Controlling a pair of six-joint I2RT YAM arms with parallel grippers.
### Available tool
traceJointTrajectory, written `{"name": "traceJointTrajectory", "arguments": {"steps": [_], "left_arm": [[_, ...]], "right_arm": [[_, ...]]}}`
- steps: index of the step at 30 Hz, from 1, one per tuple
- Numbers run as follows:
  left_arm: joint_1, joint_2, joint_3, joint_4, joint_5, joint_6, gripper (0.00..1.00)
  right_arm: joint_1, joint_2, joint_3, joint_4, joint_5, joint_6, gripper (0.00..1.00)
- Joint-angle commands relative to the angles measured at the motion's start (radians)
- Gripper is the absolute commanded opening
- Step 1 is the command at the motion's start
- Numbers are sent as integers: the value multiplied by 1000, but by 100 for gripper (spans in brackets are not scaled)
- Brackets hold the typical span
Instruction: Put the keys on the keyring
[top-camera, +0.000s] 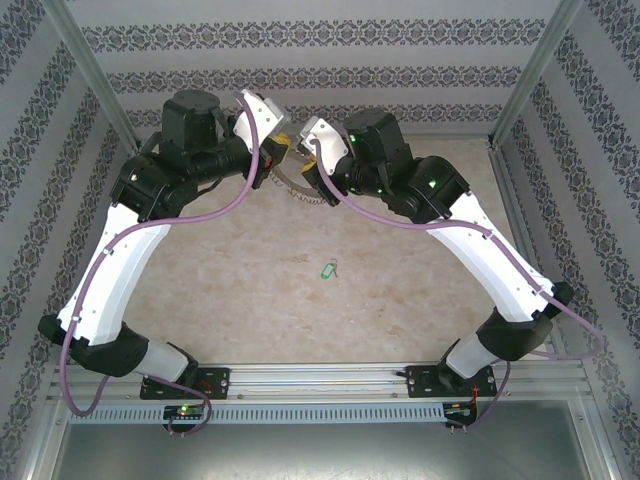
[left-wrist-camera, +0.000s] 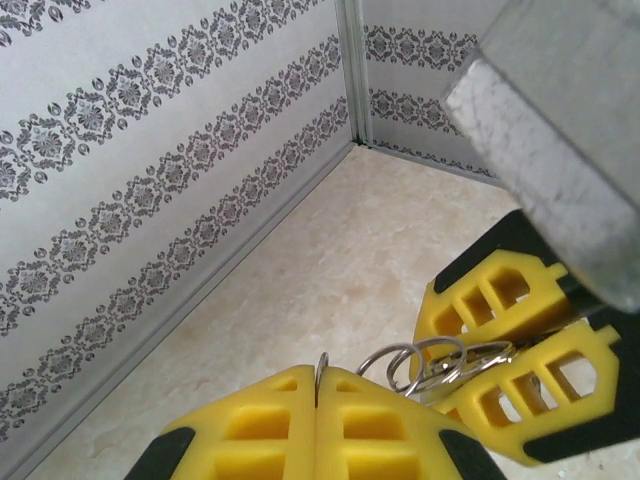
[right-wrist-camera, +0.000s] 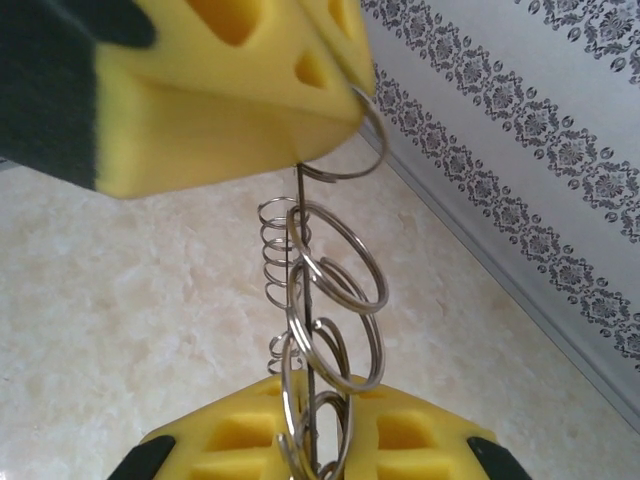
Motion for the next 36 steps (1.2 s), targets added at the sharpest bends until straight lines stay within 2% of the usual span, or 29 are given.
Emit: {"name": "traceJointTrajectory", "arguments": {"steps": [1,11,17,22,29,36], "left_arm": [[0,30,6,1,-80,-8,0],[-4,-30,-122,222,-10,-167,0],[1,-60,-182,293,15,-164,0],[35,-102,-267,398,84,-193,0],[107,-189,-447,681,255,-299,0],[161,-211,-522,876,395,-433,0]], "right_arm": [[48,-21,57,62,-71,-32,0],[64,-42,18,129,-98,-6,0],[70,-99,-61,221,-139,19,28],[63,-128,-96,262,-240,65,43],[-4,-168,-110,317,-334,203,45],[-93,-233,-158,404,-386,294,47]]}}
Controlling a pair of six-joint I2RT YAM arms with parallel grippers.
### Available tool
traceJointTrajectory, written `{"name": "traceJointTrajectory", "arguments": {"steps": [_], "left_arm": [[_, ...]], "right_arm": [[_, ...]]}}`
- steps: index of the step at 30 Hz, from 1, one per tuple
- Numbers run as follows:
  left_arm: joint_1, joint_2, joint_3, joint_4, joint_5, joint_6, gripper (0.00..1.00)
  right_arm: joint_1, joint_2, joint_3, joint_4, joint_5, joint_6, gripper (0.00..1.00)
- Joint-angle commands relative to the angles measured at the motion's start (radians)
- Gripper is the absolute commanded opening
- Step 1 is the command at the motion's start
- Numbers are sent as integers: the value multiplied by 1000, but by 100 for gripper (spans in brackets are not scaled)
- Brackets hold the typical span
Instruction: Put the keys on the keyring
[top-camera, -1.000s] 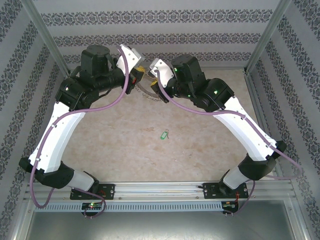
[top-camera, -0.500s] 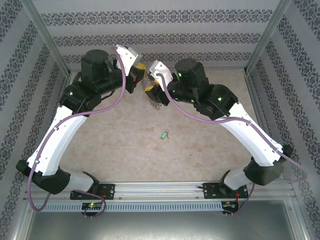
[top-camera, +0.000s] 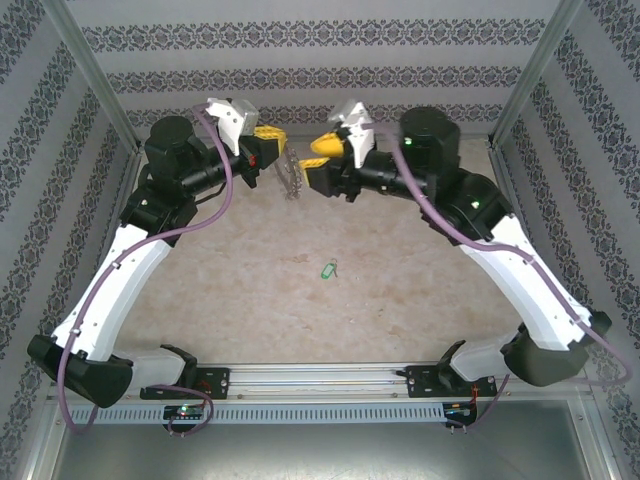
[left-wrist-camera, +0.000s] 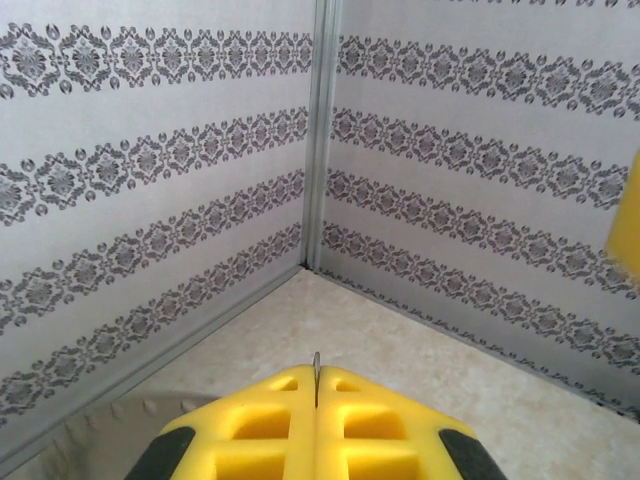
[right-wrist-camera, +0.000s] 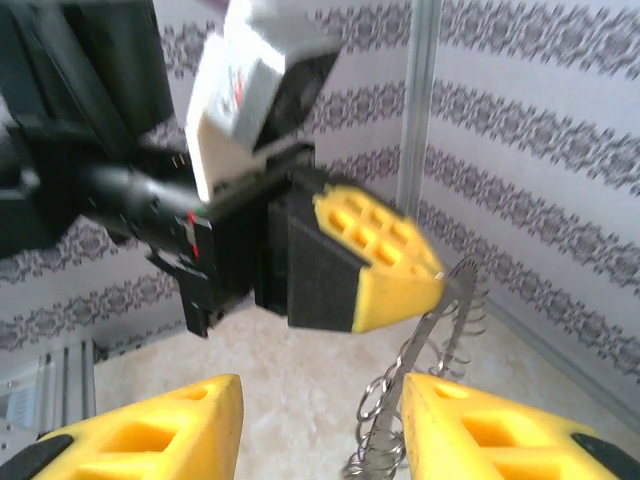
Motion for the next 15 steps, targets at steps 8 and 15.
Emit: {"name": "traceJointTrajectory", "arguments": {"steps": [8,15], "left_arm": [[34,-12,-16,348,211,-196,0],[45,0,-14,459,293,-290,0]], "right_arm": [[-161,21,26,187,-256,240,48],[-210,140,172,187,-478,336,33]]}}
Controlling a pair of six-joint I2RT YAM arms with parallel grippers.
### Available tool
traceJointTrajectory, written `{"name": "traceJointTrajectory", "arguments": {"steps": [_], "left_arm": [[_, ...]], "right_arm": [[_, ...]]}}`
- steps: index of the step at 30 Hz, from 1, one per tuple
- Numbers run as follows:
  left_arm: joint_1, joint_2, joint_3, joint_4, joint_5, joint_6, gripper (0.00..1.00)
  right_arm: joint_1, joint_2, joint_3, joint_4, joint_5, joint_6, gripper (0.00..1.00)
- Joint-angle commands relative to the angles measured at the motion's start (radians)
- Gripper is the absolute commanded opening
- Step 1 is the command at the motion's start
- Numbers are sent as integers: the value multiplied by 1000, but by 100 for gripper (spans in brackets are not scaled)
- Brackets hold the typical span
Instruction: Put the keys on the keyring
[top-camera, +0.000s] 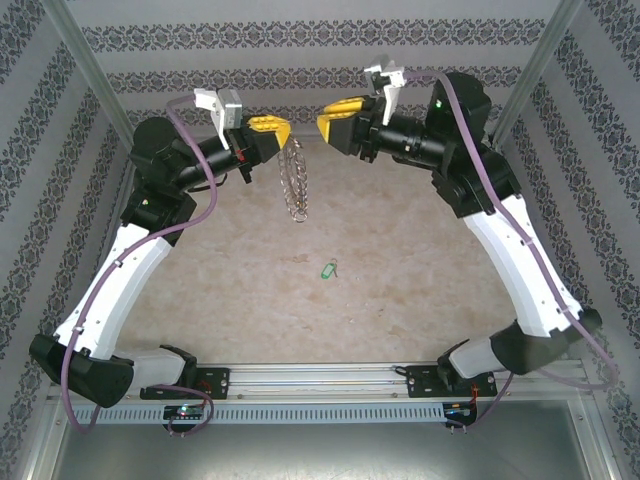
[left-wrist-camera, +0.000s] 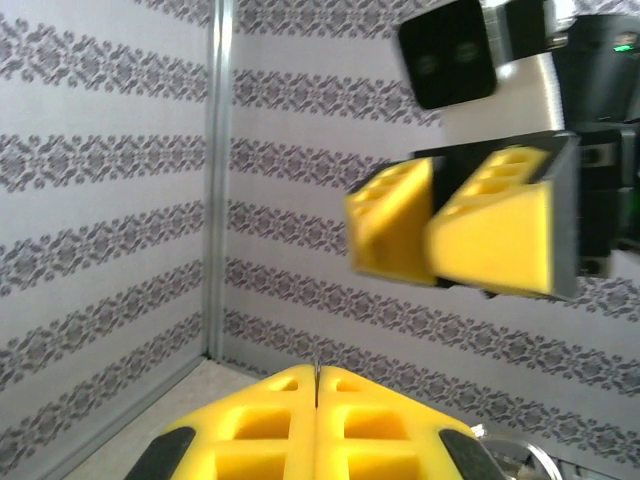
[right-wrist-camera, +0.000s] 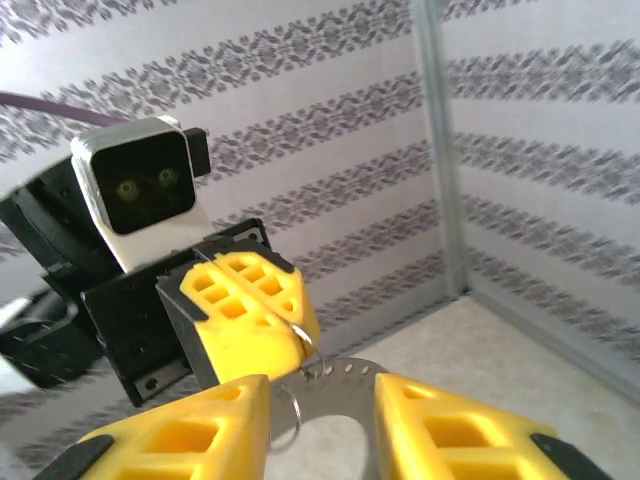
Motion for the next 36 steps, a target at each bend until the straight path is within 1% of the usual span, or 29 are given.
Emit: {"name": "traceJointTrajectory", "arguments": {"steps": [1,10,15,19,25,30,32,33,36], "left_arm": [[20,0,6,168,76,-86,0],[34,11,10,247,118,-148,0],[36,23,17,286,130,-178,0],[35,29,28,287,140,-182,0],[34,35,38,269,149,-177,0],[35,50,48,287,153,-196,0],[36,55,50,294,152,-201,0],[35,55,53,293,150,-202,0],[35,60,58,291,155,-203,0]], "right_arm": [[-3,42,87,43,-175,85,33],[16,100,137,45,-251,103,33],[28,136,163,37,-278,102,29],[31,161,180,35,-287,100,27],[28,183,185,40,-293,97,26],[30,195,186,48,-308,96,19],[25,196,189,29,-305,86,19],[23,191,184,26,-303,85,20],[12,159,149,43,-279,78,30]]}}
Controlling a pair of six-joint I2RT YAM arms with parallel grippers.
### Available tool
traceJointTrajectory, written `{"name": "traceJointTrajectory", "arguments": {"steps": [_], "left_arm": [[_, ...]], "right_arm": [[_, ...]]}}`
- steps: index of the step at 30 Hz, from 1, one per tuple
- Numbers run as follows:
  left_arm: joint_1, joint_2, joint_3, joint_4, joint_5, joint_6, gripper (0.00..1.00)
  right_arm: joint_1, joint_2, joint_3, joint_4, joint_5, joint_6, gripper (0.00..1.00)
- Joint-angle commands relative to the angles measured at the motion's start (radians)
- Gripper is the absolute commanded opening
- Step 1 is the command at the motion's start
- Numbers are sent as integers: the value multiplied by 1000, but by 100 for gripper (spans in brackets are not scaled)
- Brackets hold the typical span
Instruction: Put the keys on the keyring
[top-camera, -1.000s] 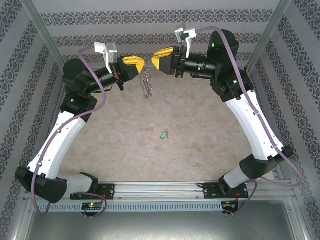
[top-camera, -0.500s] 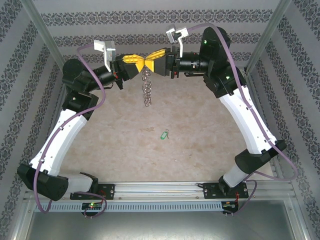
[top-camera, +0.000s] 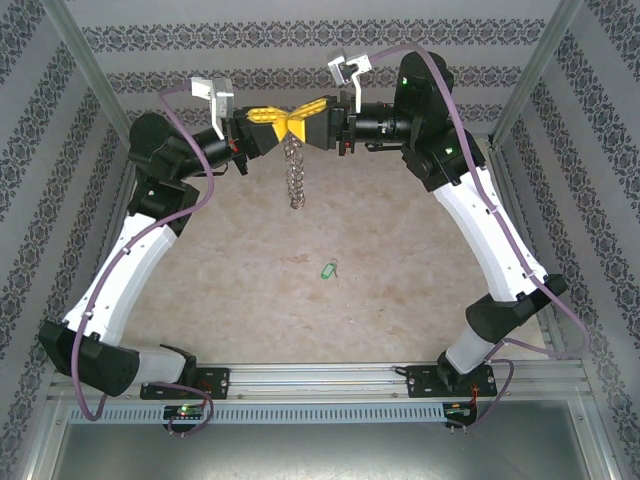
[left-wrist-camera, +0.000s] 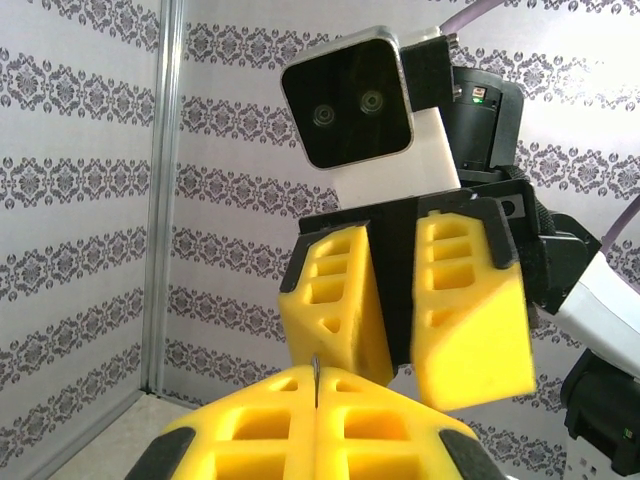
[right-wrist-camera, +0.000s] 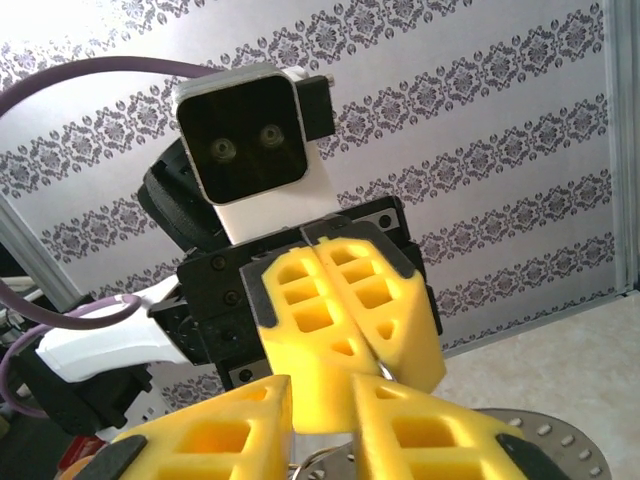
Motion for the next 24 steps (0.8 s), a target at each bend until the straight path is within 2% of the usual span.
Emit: {"name": "traceJointTrajectory", "arguments": {"steps": [1,7,15,20,24], "left_arm": [[5,-1,49,97,30,-21,0],[4,9,65,99,37,-31,0],[3,18,77,112,50,-55,0],[3,16,73,104,52,-60,0],[4,18,67,103,52,-60,0]], "right_arm": [[-14,-31,-25,26,11,-20,33],[-39,-76,-95,56,45,-16,37],[-47,-76,-137,110,54,10,38],[-34,-50,-116,164,16,44,36],[-14,-10,-65,141,-49,41,35]]}}
